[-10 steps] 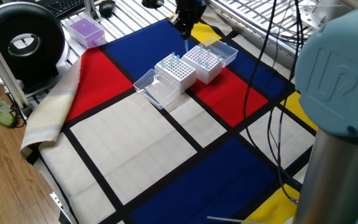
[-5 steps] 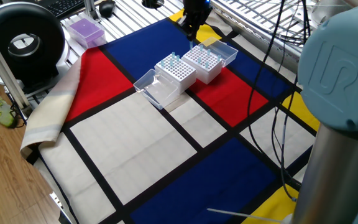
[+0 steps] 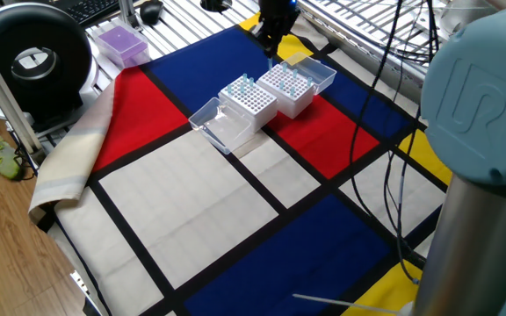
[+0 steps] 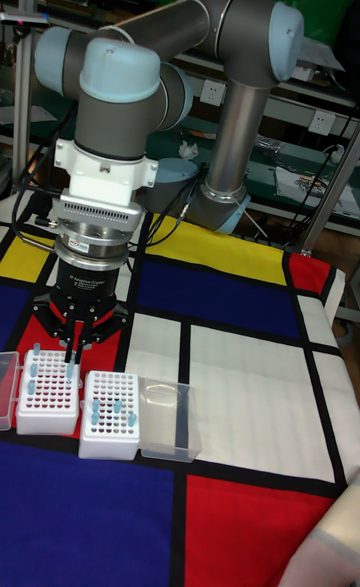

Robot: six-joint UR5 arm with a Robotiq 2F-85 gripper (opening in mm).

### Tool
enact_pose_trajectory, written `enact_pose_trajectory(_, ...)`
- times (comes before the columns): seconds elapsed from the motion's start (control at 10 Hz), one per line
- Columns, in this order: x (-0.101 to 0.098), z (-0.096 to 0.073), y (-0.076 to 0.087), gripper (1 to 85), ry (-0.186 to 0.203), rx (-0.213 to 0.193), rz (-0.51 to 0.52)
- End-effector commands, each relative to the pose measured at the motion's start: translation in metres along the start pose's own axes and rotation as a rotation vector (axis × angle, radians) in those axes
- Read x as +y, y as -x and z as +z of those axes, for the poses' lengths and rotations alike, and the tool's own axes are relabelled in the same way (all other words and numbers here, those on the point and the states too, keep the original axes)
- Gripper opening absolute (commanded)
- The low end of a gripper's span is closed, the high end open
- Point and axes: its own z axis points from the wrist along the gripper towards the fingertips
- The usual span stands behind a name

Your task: Transfer all medium pipette tips from one holder to another

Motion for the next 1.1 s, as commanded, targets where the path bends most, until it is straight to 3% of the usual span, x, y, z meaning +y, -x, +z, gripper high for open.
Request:
enact_pose_trajectory(0.0, 0.001, 0.008, 0.0, 5.3, 0.015, -0.016, 0.01)
enact_pose_trajectory(1.0, 0.002, 0.019, -0.005, 5.3, 0.031, -0.025, 0.022)
